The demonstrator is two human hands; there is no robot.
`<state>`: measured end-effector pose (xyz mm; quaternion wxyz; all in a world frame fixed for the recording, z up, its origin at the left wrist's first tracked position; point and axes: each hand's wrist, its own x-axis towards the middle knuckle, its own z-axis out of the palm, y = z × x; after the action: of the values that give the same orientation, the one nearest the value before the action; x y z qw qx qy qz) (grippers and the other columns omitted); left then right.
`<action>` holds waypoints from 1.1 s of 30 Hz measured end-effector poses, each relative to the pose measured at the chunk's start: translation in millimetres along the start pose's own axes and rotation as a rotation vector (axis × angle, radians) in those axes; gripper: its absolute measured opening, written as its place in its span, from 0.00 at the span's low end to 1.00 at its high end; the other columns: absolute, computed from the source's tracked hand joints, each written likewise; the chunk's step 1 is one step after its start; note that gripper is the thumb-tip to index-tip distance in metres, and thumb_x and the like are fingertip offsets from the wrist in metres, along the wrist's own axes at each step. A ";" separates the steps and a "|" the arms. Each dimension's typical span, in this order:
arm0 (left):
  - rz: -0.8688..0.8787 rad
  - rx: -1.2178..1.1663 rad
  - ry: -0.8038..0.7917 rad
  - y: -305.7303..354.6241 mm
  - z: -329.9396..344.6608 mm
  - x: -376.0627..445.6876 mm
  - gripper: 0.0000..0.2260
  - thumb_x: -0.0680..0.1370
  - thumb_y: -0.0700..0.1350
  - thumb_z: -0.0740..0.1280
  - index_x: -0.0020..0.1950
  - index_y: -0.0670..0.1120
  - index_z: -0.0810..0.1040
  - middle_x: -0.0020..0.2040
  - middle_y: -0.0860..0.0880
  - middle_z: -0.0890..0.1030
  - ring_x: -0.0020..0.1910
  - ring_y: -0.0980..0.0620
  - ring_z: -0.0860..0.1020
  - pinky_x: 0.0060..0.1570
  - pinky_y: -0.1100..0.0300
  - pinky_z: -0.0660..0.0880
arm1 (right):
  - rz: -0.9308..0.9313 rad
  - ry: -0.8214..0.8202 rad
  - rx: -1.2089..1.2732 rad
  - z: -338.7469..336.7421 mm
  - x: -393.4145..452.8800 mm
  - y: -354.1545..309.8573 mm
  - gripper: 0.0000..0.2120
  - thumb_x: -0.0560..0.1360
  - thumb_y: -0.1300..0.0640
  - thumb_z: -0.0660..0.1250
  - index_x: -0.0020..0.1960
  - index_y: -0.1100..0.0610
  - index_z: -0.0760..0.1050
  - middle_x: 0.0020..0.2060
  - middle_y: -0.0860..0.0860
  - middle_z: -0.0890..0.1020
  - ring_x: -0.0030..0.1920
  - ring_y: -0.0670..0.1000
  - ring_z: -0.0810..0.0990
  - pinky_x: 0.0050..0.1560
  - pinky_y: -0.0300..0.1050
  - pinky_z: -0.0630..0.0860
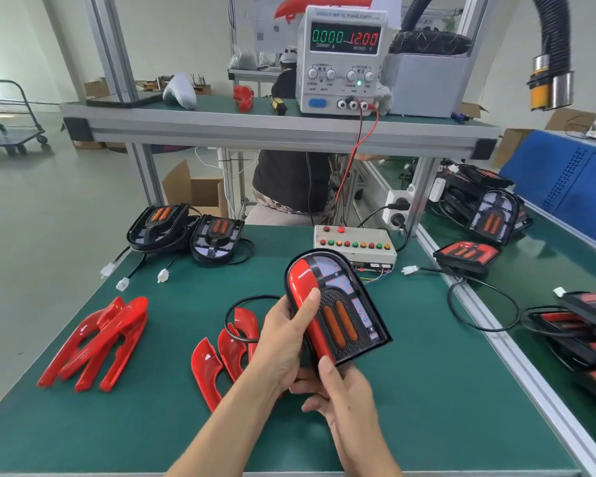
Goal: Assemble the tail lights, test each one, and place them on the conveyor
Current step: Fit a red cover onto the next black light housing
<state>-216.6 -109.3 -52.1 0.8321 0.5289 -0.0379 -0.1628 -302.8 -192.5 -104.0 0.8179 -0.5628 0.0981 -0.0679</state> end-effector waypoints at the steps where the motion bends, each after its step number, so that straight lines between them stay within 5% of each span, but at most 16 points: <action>1: -0.008 -0.003 -0.004 -1.3 0.4 -0.9 0.24 0.74 0.56 0.74 0.62 0.41 0.78 0.56 0.37 0.85 0.55 0.36 0.84 0.53 0.41 0.82 | -0.001 0.016 0.025 2.7 0.7 0.5 0.25 0.73 0.45 0.73 0.62 0.62 0.77 0.46 0.65 0.86 0.41 0.60 0.86 0.31 0.42 0.77; 6: -0.034 -0.018 -0.037 -5.0 -5.9 -6.1 0.24 0.74 0.55 0.76 0.63 0.43 0.77 0.56 0.37 0.85 0.53 0.36 0.84 0.46 0.48 0.82 | -0.031 0.068 0.057 3.7 2.6 1.9 0.23 0.74 0.46 0.75 0.59 0.63 0.79 0.44 0.65 0.86 0.37 0.57 0.84 0.30 0.42 0.77; 10: -0.023 -0.014 -0.072 -6.5 -11.1 -6.7 0.24 0.73 0.52 0.76 0.64 0.43 0.77 0.58 0.38 0.84 0.57 0.36 0.83 0.59 0.40 0.79 | -0.031 0.108 0.036 3.8 4.3 4.7 0.27 0.68 0.46 0.72 0.55 0.67 0.80 0.38 0.64 0.84 0.34 0.57 0.82 0.31 0.42 0.77; 16: -0.071 -0.049 -0.058 -0.1 -12.6 0.8 0.28 0.77 0.61 0.69 0.67 0.41 0.78 0.61 0.38 0.83 0.61 0.38 0.81 0.64 0.41 0.77 | -0.036 0.156 0.048 3.5 3.7 6.7 0.25 0.69 0.50 0.70 0.56 0.69 0.77 0.36 0.64 0.83 0.32 0.58 0.83 0.29 0.42 0.77; 22: -0.053 -0.116 0.034 -0.9 -12.9 5.7 0.25 0.75 0.57 0.70 0.65 0.42 0.79 0.59 0.39 0.84 0.59 0.40 0.83 0.65 0.38 0.75 | -0.042 0.153 0.031 4.6 2.3 6.0 0.23 0.73 0.49 0.77 0.55 0.68 0.76 0.37 0.65 0.84 0.33 0.60 0.83 0.31 0.43 0.78; 26: -0.130 -0.172 0.011 2.4 -12.8 8.7 0.31 0.75 0.67 0.65 0.65 0.43 0.81 0.61 0.40 0.83 0.62 0.40 0.82 0.66 0.41 0.74 | -0.056 0.146 0.000 4.4 2.4 7.8 0.22 0.72 0.51 0.73 0.55 0.69 0.76 0.37 0.64 0.84 0.34 0.60 0.84 0.33 0.44 0.79; 33: -0.094 -0.188 0.111 -0.3 -13.6 11.9 0.33 0.69 0.65 0.71 0.62 0.40 0.82 0.58 0.36 0.84 0.60 0.35 0.82 0.64 0.36 0.75 | -0.066 0.127 -0.047 6.2 1.1 8.1 0.22 0.70 0.51 0.71 0.53 0.70 0.77 0.37 0.64 0.84 0.34 0.60 0.84 0.32 0.44 0.79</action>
<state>-202.2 -101.3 -59.6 0.8702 0.4580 0.0486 -0.1749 -300.2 -184.2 -109.5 0.7938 -0.5794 0.1327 -0.1283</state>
